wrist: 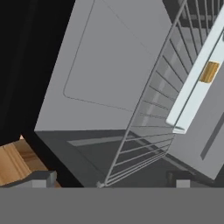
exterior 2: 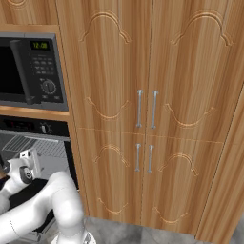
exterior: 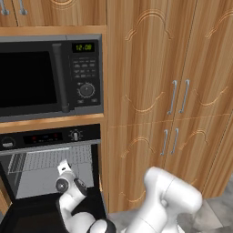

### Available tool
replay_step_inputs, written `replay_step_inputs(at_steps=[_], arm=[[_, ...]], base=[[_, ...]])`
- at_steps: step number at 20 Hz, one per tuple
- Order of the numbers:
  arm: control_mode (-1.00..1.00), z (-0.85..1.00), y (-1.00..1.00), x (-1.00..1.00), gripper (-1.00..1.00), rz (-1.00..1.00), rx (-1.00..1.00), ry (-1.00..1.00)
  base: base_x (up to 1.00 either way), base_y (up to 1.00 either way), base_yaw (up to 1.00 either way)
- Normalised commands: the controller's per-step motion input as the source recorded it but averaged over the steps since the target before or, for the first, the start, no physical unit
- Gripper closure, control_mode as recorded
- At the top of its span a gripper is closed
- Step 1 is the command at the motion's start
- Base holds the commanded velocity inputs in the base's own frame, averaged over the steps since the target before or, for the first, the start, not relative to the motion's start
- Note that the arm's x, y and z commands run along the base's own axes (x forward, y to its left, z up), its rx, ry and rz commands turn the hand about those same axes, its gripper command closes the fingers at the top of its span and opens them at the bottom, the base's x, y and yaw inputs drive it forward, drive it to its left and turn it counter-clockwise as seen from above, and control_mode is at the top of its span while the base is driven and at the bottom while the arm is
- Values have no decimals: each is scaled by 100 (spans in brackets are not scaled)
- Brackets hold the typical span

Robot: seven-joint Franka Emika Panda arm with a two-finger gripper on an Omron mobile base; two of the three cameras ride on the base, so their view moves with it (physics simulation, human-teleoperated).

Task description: Take the baked cake out of the oven and place it on the plate for cooling. Then close the oven door.

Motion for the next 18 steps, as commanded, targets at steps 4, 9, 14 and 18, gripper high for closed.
replay_step_inputs(at_steps=[4,9,14,18], arm=[[-100,0,-15,27,-100,18,0,0],[-100,-1,-13,28,-100,13,0,0],[-100,-16,4,35,-100,0,-12,0],[-100,-21,17,29,-100,0,-15,0]], base=[[0,0,0],[0,0,0],[0,0,0],[0,0,0]])
